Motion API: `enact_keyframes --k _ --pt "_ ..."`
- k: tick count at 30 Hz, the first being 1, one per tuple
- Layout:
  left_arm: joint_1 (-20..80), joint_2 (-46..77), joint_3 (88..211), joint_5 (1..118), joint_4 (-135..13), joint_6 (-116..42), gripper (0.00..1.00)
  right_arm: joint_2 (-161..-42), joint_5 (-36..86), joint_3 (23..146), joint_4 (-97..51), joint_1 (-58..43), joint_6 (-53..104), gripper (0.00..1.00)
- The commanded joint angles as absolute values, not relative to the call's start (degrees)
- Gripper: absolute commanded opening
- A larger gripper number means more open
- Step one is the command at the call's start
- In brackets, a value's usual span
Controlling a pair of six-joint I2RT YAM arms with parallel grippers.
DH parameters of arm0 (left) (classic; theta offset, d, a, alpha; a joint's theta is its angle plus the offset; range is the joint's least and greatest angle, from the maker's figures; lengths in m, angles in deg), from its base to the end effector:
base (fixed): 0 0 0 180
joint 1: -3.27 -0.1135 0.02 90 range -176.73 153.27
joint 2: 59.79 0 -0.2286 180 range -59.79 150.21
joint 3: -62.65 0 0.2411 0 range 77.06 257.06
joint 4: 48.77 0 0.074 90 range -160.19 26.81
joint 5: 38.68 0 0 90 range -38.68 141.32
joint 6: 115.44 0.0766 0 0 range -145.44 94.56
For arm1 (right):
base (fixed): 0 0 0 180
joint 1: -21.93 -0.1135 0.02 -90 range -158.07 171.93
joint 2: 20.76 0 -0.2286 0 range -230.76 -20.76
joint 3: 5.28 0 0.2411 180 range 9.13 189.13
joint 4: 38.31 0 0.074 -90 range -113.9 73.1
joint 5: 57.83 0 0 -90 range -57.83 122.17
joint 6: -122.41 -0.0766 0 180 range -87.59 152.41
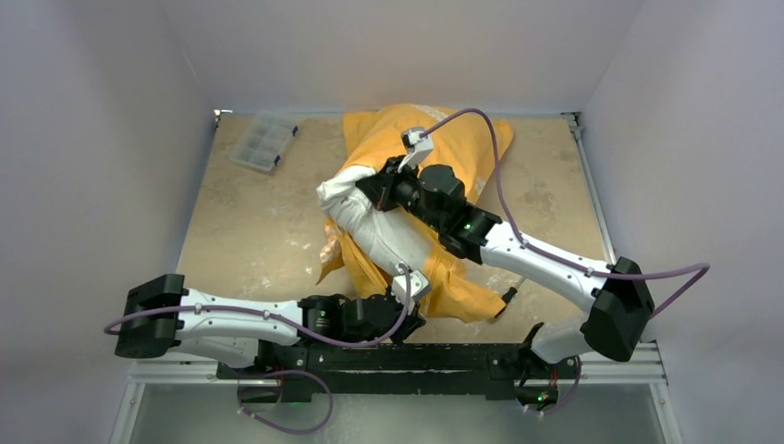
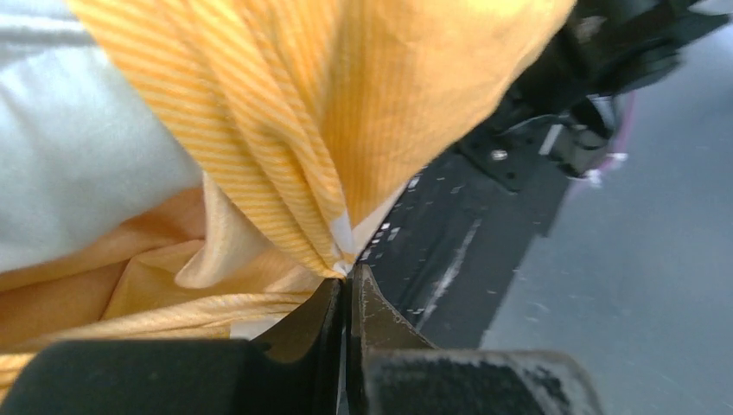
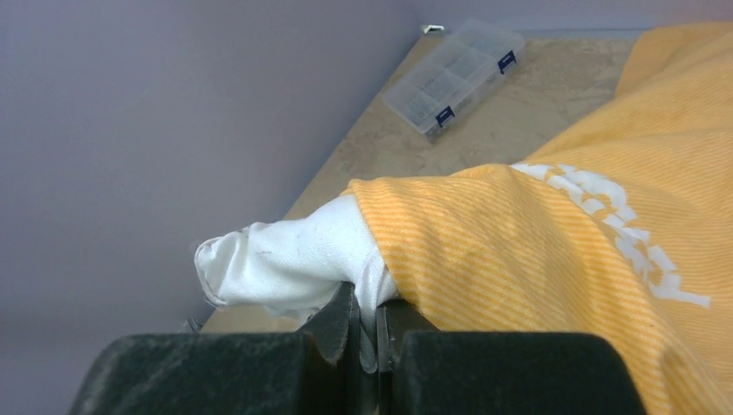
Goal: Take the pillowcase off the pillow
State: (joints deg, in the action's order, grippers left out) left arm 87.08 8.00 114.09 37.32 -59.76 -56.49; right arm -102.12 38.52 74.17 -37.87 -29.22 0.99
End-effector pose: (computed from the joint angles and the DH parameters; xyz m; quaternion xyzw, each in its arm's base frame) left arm 0.0504 -0.2930 0.1891 0.3199 0.7877 -0.3789 0.3656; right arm 0.2429 0.2880 0.3253 -0.0856 0.7163 0.4262 0.5459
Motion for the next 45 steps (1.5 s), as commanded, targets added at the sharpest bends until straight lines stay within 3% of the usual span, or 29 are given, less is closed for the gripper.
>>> enact_keyframes --k 1,4,8,13,16,21,30,40,45 --pt "89.8 14.0 113.0 31.1 -63.9 -62.1 0.0 -96.6 41.9 81.4 -49.0 -25.7 1.6 0.0" --pt "90.0 21.0 117.8 26.0 -71.7 -64.4 0.07 -95.9 41.0 81.4 -49.2 -25.4 1.6 0.0" --pt "90.5 17.6 121.1 24.3 -75.4 -65.3 0.33 -96.3 39.9 79.5 -49.2 -25.3 1.1 0.0" --pt "90.5 3.7 121.1 26.6 -73.8 -65.0 0.76 -96.4 38.4 74.7 -50.9 -25.3 0.9 0.0" --pt "90.4 -2.6 122.1 23.7 -76.8 -66.6 0.91 -96.5 37.6 72.3 -52.0 -25.2 0.6 0.0" --pt "90.3 -9.0 125.5 13.8 -84.3 -70.4 0.99 -97.2 36.0 69.1 -54.5 -25.2 0.2 0.0" --pt "87.8 -13.0 127.0 -6.1 -89.0 -80.8 0.99 -99.7 32.4 67.6 -57.0 -25.2 -1.1 0.0" --pt "68.5 -4.6 123.9 17.1 -71.6 -77.7 0.99 -100.8 31.1 66.8 -58.3 -25.2 -2.0 0.0" --pt "65.6 0.3 122.8 19.0 -71.0 -81.2 0.99 -100.7 31.0 67.0 -58.3 -25.2 -1.7 0.0"
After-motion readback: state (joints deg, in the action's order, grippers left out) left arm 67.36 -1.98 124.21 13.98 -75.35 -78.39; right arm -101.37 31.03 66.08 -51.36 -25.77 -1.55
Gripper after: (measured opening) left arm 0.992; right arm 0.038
